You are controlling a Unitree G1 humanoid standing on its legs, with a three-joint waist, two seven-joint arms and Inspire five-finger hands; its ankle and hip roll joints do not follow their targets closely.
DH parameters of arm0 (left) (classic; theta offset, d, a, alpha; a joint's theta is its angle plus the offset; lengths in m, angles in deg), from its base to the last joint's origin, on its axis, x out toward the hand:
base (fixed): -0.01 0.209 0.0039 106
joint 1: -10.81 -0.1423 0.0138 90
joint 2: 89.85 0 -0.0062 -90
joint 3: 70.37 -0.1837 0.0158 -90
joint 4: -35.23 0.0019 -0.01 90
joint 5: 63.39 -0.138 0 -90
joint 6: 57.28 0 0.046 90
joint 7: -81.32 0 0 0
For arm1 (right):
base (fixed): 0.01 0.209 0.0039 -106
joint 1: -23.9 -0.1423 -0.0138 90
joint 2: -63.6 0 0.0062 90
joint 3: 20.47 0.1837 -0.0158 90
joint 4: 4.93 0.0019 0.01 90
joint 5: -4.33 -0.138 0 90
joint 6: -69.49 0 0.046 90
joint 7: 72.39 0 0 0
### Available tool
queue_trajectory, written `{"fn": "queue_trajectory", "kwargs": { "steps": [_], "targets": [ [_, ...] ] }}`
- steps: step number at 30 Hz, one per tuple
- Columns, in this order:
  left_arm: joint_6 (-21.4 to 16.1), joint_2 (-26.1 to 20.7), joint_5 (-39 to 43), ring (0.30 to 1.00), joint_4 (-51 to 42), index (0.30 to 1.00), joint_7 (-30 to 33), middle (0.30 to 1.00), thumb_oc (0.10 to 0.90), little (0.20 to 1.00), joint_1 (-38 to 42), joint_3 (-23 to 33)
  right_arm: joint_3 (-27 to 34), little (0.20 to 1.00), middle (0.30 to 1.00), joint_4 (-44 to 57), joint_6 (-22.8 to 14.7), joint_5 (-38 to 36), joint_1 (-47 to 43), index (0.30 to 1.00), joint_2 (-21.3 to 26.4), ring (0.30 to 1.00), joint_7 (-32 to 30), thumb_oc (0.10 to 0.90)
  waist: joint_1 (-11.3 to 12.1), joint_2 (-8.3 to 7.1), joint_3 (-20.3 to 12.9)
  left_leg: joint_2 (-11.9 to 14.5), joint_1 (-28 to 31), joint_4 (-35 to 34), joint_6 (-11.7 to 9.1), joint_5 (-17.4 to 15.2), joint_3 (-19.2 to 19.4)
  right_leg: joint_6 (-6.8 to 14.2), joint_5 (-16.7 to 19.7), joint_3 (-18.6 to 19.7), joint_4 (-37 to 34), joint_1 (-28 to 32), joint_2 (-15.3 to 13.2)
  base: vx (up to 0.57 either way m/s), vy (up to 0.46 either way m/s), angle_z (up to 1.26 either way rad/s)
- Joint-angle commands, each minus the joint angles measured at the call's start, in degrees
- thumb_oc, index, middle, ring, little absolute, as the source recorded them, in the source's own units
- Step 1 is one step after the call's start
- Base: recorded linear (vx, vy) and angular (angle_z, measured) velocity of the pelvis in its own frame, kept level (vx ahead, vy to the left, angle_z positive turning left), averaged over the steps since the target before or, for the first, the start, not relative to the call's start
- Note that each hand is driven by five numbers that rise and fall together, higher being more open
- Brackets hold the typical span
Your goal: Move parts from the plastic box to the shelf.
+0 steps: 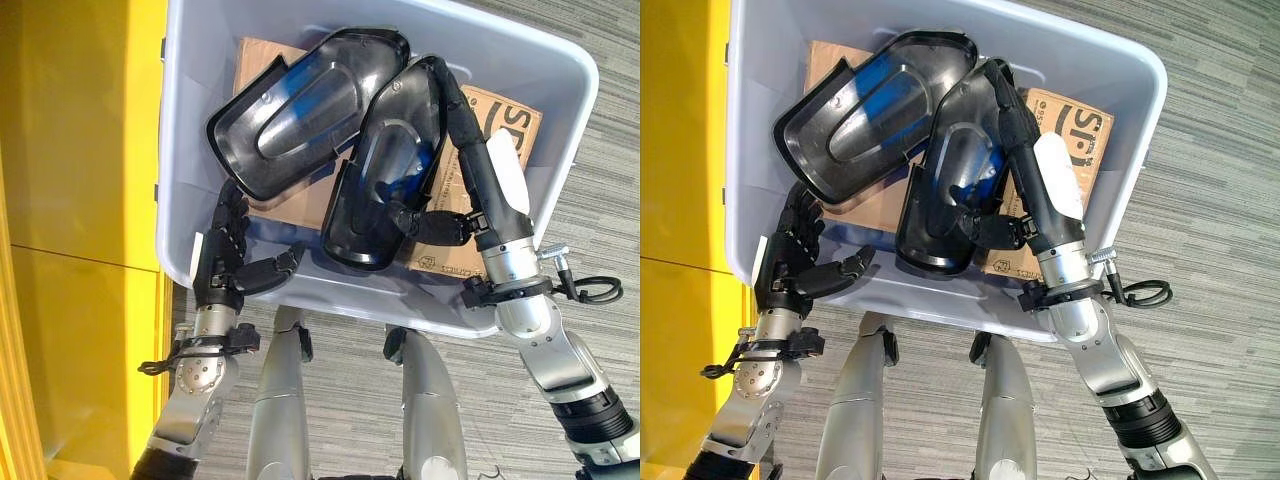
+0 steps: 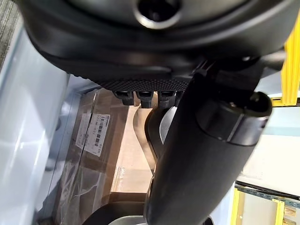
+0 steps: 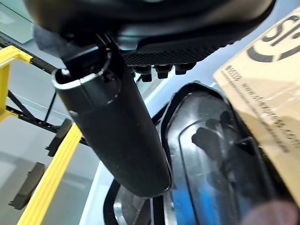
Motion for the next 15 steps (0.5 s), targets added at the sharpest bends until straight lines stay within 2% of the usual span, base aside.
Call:
{"fn": "queue_trajectory", "kwargs": {
  "steps": [1,8,15],
  "targets": [
    [0.5,0.1,-2.3,1.000,-2.3,1.000,0.2,1.000,0.900,1.000,-8.2,-0.9,3.4,1.000,1.000,11.5,-6.5,0.1,-1.0,1.000,1.8,1.000,-1.4,0.900,-0.8,-1.38,-0.7,0.6,0.9,3.2,0.2,-7.6,2.5,3.6,-1.5,5.0,-4.7,4.9,1.2,0.00,0.000,0.00],
    [0.6,-0.1,-3.1,1.000,-1.9,1.000,0.9,1.000,0.900,1.000,-8.7,-0.6,1.9,1.000,1.000,13.0,-7.2,-0.5,1.3,1.000,0.8,1.000,-0.7,0.900,-1.2,-1.48,-0.7,0.7,1.0,3.1,0.1,-7.6,2.7,3.6,-1.4,5.0,-4.5,4.8,1.2,0.00,0.000,0.00],
    [0.4,-0.2,-3.9,1.000,-1.8,1.000,2.2,1.000,0.900,1.000,-8.6,-1.3,0.0,1.000,1.000,12.4,-6.6,2.4,1.7,1.000,-1.1,1.000,-2.8,0.900,-1.4,-1.47,-0.7,0.7,1.0,3.1,0.1,-7.8,2.8,3.5,-1.7,5.2,-4.3,4.6,1.3,0.00,0.000,0.00]
  ]
}}
